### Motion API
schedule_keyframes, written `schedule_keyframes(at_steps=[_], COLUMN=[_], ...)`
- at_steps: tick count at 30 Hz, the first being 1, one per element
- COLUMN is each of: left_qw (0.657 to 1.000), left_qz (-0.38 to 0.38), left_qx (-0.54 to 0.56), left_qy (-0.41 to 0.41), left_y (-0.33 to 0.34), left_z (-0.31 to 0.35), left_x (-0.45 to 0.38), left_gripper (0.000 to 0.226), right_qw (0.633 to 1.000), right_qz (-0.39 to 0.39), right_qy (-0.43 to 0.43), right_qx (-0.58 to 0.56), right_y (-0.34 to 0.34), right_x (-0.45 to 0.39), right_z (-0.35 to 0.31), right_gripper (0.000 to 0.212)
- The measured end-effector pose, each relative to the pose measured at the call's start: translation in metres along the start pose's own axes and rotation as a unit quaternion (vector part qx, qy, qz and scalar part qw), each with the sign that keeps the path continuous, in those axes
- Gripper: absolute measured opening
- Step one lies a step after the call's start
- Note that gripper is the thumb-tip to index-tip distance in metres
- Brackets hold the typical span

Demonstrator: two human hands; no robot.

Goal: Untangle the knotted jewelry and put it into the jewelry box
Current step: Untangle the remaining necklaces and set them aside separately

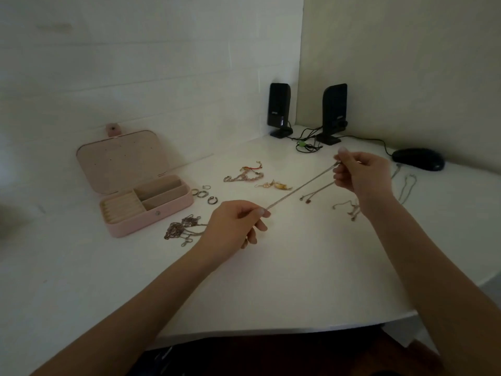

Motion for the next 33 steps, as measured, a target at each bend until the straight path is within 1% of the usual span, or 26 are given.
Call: schedule_keyframes(at_steps=[3,5,7,9,12,15,16,18,20,22,24,26,28,30,33], left_qw=[1.0,0.999,0.999,0.998,0.996,0.997,0.997,0.99,0.966,0.93,0.896,0.863,0.845,0.836,0.819], left_qz=[-0.012,-0.02,-0.029,-0.043,-0.061,-0.058,-0.056,-0.064,-0.085,-0.101,-0.112,-0.112,-0.119,-0.137,-0.167], left_qx=[0.015,0.03,0.038,0.047,0.066,0.053,0.04,-0.02,-0.099,-0.167,-0.221,-0.268,-0.287,-0.315,-0.357], left_qy=[-0.003,-0.007,-0.016,-0.019,-0.009,0.024,0.047,0.126,0.224,0.31,0.369,0.415,0.436,0.429,0.417], left_y=[0.014,0.027,0.041,0.055,0.078,0.101,0.109,0.127,0.145,0.164,0.182,0.198,0.211,0.222,0.234], left_z=[0.005,0.009,0.011,0.014,0.021,0.03,0.034,0.042,0.05,0.056,0.061,0.065,0.068,0.071,0.069], left_x=[0.0,-0.001,-0.002,-0.001,-0.001,0.0,0.0,0.001,0.002,0.004,0.004,0.002,0.0,-0.004,-0.011], left_gripper=[0.011,0.007,0.008,0.009,0.011,0.008,0.008,0.008,0.006,0.01,0.01,0.004,0.025,0.039,0.042], right_qw=[0.996,0.989,0.983,0.983,0.994,0.997,0.994,0.982,0.972,0.964,0.955,0.945,0.943,0.947,0.945], right_qz=[-0.035,-0.06,-0.073,-0.07,-0.037,0.039,0.072,0.123,0.156,0.179,0.198,0.205,0.204,0.209,0.224], right_qy=[0.062,0.089,0.102,0.098,0.076,0.045,0.039,0.023,0.005,-0.009,-0.029,-0.049,-0.051,-0.044,-0.047], right_qx=[-0.054,-0.1,-0.134,-0.139,-0.067,0.042,0.078,0.139,0.177,0.196,0.221,0.25,0.257,0.239,0.234], right_y=[-0.027,-0.044,-0.061,-0.08,-0.106,-0.134,-0.143,-0.162,-0.177,-0.188,-0.196,-0.203,-0.209,-0.215,-0.219], right_x=[-0.004,-0.006,-0.009,-0.012,-0.017,-0.024,-0.026,-0.031,-0.036,-0.041,-0.048,-0.057,-0.066,-0.075,-0.089], right_z=[0.0,0.0,-0.002,-0.007,-0.01,-0.007,-0.005,-0.002,0.001,0.005,0.008,0.012,0.016,0.019,0.018], right_gripper=[0.022,0.019,0.015,0.011,0.012,0.016,0.015,0.011,0.01,0.008,0.005,0.007,0.012,0.014,0.013])
Point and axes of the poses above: each hand's wrist, its own x-axis away from the middle knuckle, its own y-axis out of the palm, z = x × y, the point moved 3 cm from there along -x, towards the middle knuckle, and after that the axes turned 14 degrees about y, right-handed, at the moved point
